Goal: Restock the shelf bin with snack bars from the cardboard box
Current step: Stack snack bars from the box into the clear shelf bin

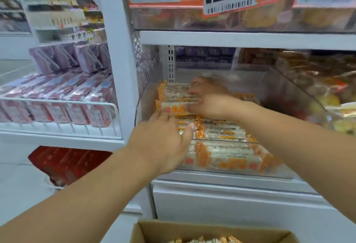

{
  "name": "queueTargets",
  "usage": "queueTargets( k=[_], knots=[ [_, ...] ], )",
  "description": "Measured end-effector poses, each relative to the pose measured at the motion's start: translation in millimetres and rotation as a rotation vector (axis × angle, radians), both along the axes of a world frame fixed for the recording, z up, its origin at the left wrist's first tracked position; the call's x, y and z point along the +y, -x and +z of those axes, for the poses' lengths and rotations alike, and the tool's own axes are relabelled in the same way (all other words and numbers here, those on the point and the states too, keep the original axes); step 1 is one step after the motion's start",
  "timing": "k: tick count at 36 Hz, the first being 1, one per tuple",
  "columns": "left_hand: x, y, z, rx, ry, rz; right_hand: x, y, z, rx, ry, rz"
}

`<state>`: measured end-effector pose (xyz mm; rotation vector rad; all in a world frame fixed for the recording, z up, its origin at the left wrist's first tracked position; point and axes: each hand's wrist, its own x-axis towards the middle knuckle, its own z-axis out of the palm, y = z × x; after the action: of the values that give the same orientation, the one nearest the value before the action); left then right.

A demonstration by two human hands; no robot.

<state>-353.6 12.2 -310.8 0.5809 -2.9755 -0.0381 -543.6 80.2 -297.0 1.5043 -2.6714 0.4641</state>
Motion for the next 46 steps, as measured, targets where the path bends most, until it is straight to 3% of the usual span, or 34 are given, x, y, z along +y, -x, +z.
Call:
queueTargets(
  k=[4,19,37,42,46],
  knots=[
    [1.1,8.8,-0.7,-0.016,0.012,0.027,-2.9,-2.3,-7.9,0.158,-0.243,0.146],
    [4.2,8.6,8.1,-0.084,-0.066,0.034,-15.6,-17.0,2.3,0.075,-0.343,0.030],
    [4.4,8.6,10.6,-0.082,-0.086,0.047,-5.5,-19.9,6.8,0.061,-0.278,0.096],
    [6.1,7.9,12.3,-0.092,-0.079,0.051,-2.6,-11.7,4.7,0.069,-0.029,0.025],
    [5.8,8.3,11.3,-0.095,-0.077,0.055,-5.9,-12.9,8.4,-0.112,0.150,-0.075]
  ],
)
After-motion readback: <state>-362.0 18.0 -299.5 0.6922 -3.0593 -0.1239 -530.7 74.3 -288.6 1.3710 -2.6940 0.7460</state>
